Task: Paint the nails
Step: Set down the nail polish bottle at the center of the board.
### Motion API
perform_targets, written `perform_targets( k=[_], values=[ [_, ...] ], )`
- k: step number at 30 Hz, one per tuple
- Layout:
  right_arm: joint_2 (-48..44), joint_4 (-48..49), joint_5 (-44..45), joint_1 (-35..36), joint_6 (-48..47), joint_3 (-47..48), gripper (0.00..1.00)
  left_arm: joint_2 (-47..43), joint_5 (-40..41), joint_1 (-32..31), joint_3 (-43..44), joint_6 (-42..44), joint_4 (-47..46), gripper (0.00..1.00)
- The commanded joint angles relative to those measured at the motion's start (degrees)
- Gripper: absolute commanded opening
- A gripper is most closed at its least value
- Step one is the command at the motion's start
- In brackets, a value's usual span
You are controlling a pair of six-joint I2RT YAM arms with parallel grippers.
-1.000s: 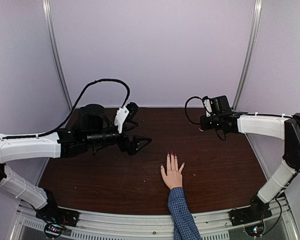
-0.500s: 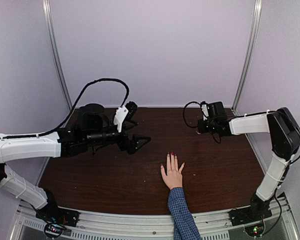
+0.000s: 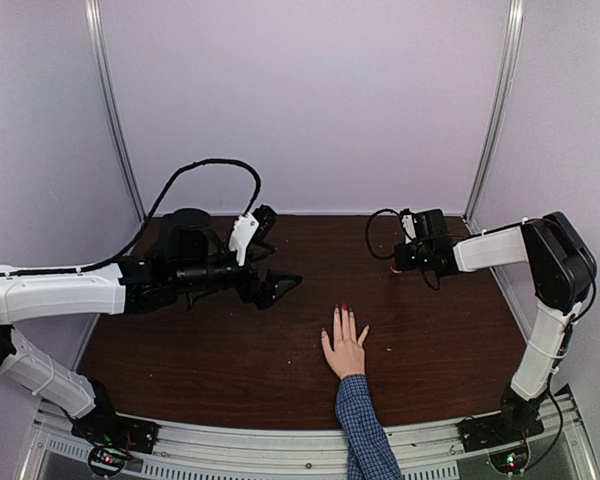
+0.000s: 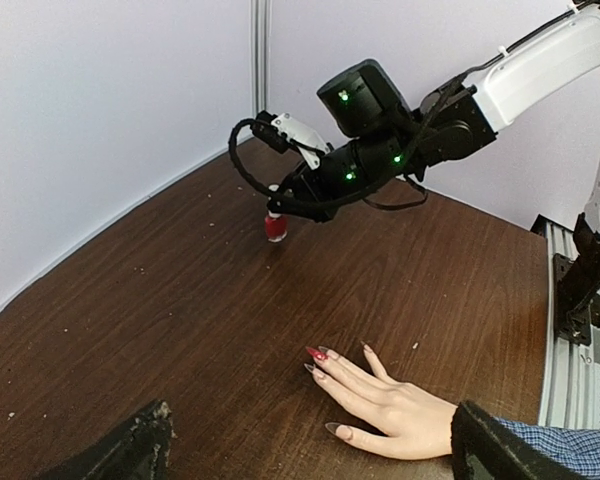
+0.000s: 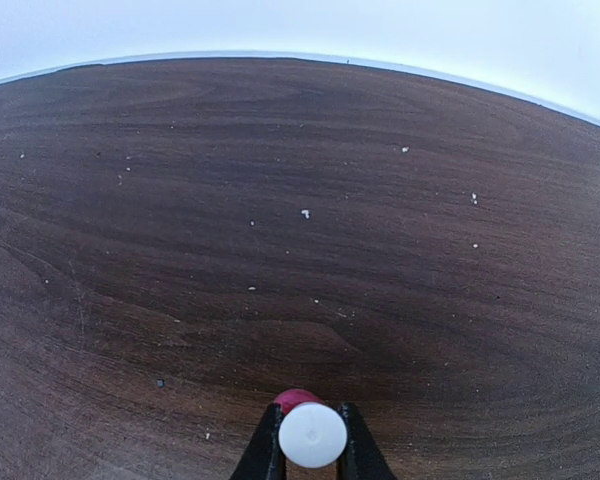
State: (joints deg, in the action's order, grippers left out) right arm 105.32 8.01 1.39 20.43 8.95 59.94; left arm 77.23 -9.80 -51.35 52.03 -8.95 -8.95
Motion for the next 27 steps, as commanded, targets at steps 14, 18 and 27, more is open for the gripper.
perform_targets(
  k=[14,18,27],
  values=[
    [2.35,1.14,-1.29,-0.71,0.81,1.11,0.18,0.56,0.44,1.04,0.00,-0.71,-3.05,0.98],
    [1.33,0.48,-1.24,-0.71,1.27,1.15,0.38,0.72,0.47,1.08,0.04,-0.82,-3.10,0.98],
    [-4.28,-2.47,-2.54,-0.78,1.16,1.40,0.64,1.71,-0.09,1.32,0.73,-1.93,-3.23,0.98]
  ],
)
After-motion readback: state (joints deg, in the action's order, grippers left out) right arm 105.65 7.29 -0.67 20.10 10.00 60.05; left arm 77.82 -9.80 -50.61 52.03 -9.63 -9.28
